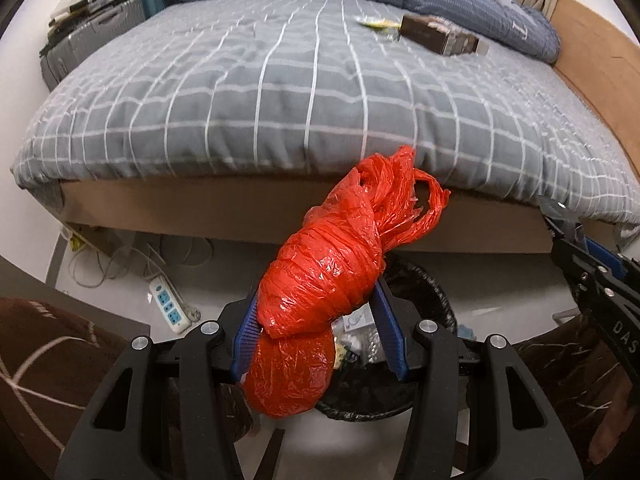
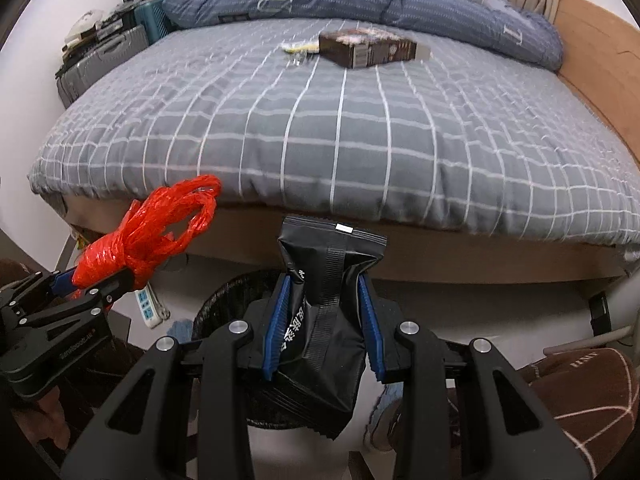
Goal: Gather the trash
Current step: 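Lift the red bag and black sachet and carry them over the bin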
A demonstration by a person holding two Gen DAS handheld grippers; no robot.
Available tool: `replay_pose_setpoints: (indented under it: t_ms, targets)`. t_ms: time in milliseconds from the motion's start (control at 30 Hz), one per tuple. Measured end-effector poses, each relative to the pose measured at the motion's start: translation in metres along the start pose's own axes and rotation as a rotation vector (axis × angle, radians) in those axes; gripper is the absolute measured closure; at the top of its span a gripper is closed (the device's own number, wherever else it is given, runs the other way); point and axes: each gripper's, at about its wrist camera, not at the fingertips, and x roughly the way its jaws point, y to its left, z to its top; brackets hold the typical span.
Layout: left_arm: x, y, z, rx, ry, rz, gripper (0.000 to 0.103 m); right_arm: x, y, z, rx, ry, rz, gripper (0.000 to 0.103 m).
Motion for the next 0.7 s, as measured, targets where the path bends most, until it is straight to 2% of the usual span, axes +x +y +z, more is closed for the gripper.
replay_pose_setpoints:
  t_ms: [500,700]
  targets:
    - [0.071,-0.022,-0.001,0.055,0.134,-0.034,0.053,0.069,-0.005,-0.010,-0.013,0.151,0.015,0.070]
    - [0.094,-0.041,0.000,0.093,0.166,-0.043,0.053,0.080,-0.023,-0.009,0.012,0.161,0.009,0.070]
